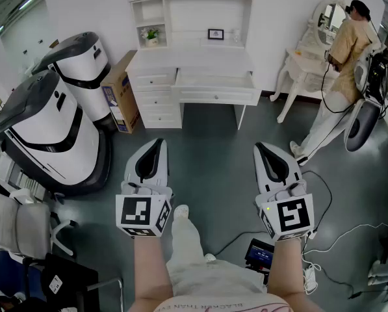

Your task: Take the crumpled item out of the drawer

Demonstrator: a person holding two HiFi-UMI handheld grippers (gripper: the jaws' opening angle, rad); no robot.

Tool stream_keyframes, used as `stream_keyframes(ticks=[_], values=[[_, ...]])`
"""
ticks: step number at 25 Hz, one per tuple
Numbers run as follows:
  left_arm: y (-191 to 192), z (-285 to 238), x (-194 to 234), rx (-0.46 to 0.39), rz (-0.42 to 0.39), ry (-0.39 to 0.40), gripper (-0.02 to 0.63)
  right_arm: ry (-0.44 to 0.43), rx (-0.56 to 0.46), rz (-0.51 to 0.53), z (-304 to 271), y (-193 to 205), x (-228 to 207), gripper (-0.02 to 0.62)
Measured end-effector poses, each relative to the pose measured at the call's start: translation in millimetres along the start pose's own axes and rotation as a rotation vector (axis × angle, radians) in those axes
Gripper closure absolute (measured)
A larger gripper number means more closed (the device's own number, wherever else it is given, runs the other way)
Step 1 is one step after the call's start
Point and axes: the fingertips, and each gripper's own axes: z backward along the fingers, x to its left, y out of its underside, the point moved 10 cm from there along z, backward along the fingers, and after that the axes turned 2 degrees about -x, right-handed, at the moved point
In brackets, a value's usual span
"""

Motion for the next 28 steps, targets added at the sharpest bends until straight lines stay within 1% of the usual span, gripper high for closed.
stream_keyframes(ticks=[3,7,11,16,20,22,28], values=[[5,-19,11,0.004,-0.011,0.014,0.597,0.007,0.000,0.000,-20,5,-4,0.591],[13,-46,30,0.007,-0.007,0.003,0.597,0.001,0.001,-0.011,-53,12,-13,0.591],[25,-84,48,0.011,-0.013,0.003,0.597,-0.008,0.013,0.005,-94,25,-26,0.591],[40,-151,80,0.021,-0.008,-0.005,0.597,-0.022,0.003,-0.026,-165,36,-56,0.591],[51,-207,113,0.023,-0.016,0.000,0.597,-0.014,0.012,-0.002,-227,44,-72,0.591],[56,-234,127,0.024,-0.019,0.008,0.597,-0.009,0.019,-0.006,-253,50,-81,0.591],[68,-306,167,0.031,0.005,0.018,0.597,-0.006,0.052,-0.006,-326,58,-104,0.591]])
